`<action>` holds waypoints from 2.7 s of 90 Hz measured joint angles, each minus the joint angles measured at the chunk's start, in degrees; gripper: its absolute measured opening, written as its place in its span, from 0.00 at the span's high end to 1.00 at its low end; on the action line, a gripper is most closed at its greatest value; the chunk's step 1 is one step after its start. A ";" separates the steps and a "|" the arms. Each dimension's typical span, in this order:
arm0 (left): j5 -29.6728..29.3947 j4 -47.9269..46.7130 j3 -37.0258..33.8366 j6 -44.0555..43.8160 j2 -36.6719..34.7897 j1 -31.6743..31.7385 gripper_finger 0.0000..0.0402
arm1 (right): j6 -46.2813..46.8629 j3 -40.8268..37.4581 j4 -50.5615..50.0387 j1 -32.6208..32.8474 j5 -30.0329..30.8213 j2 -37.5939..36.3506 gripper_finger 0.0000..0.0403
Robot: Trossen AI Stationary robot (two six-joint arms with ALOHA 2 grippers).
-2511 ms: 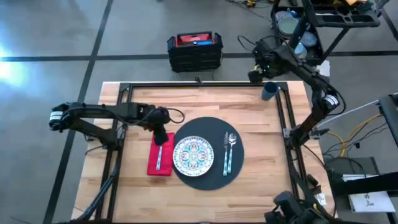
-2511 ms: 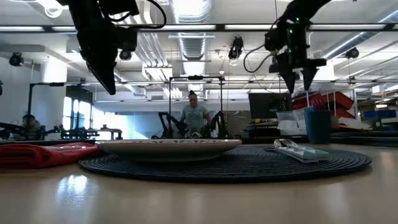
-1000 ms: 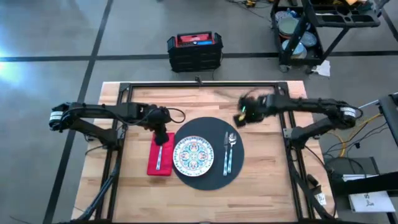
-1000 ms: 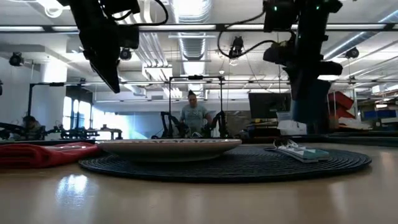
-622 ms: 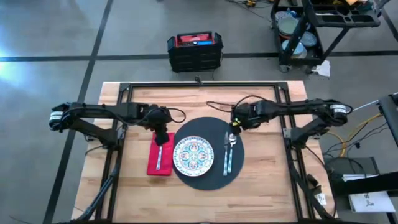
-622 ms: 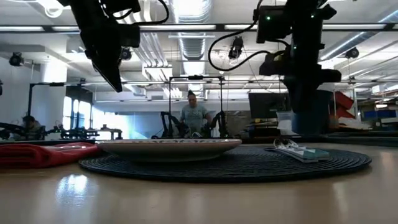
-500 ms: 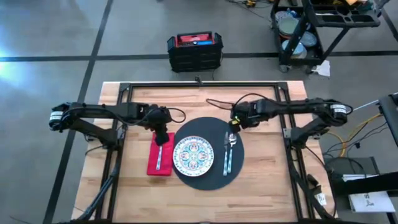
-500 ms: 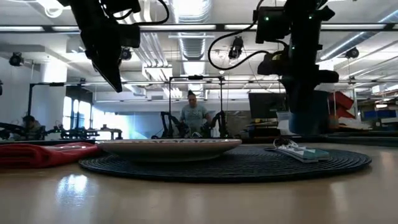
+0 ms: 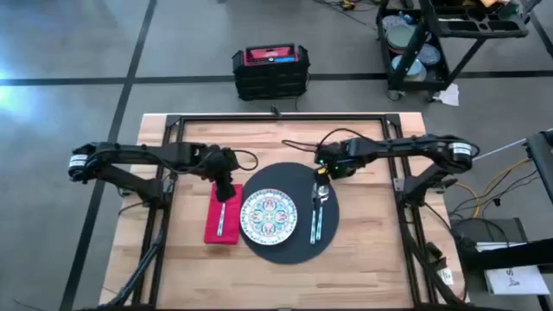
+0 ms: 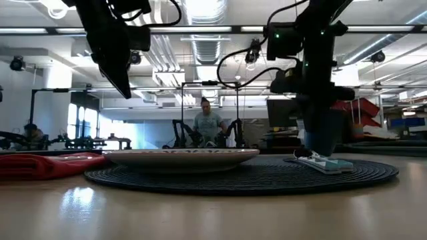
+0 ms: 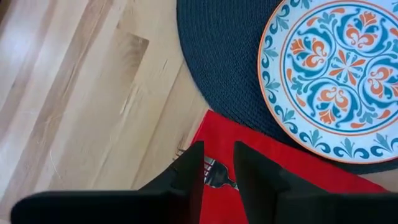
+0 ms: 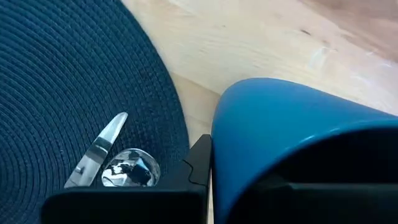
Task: Set table place
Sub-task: Put the blue plastic cup to the top right of the black placemat, then adjust the black placemat
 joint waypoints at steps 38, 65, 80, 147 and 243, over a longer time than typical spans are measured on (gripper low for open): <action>0.00 -0.03 -0.02 0.02 0.00 0.01 0.81 | -1.03 0.02 4.32 -0.85 -0.59 1.20 0.95; 0.00 -0.04 -0.02 0.00 0.00 0.00 0.83 | -1.00 0.02 4.75 -0.86 -0.33 0.83 0.86; 0.02 -0.06 -0.02 0.00 0.00 -0.01 0.83 | -0.81 0.02 4.80 -0.86 0.66 -0.34 0.81; 0.00 -0.12 -0.04 1.76 -0.71 -0.01 0.85 | -1.69 3.62 5.35 -0.75 4.34 -11.93 0.76; 4.93 16.80 -1.45 18.77 11.01 7.15 1.00 | 25.69 6.87 1.34 29.98 14.22 -0.33 1.00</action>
